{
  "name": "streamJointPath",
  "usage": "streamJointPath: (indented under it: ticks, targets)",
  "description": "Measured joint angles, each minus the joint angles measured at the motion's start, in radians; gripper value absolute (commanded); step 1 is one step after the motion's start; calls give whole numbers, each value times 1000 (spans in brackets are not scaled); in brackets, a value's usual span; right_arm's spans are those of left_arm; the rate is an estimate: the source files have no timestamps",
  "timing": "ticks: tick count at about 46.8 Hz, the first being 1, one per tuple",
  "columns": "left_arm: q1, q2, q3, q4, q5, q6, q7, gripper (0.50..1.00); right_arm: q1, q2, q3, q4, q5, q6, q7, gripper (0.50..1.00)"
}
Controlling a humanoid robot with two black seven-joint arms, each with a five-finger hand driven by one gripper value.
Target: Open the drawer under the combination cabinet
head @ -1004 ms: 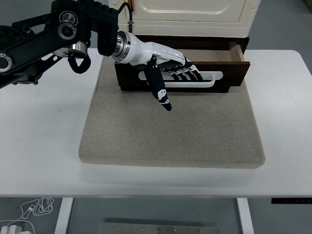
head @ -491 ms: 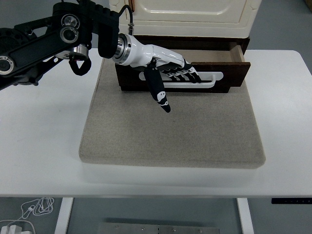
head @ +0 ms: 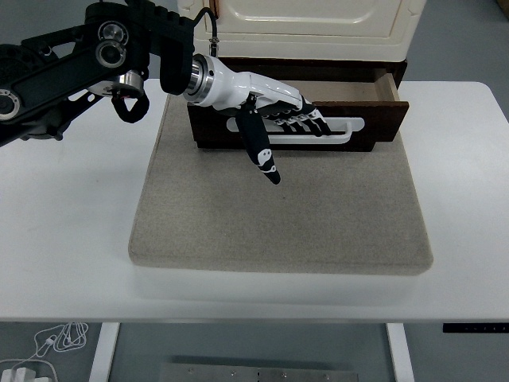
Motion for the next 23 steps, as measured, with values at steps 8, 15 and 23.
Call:
streamJointPath:
  ticks: [8,15,23]
  targets:
    - [-3,1,-2,-2,-20,0,-1,990,0,0,0,0,0,0,0,928]
    - [-3,2,-3,-2,-24,0,-1,992,0,0,0,0,0,0,0,928]
    - [-4,2,-4,-3,-42,1,1,992,0,0,0,0,0,0,0,928]
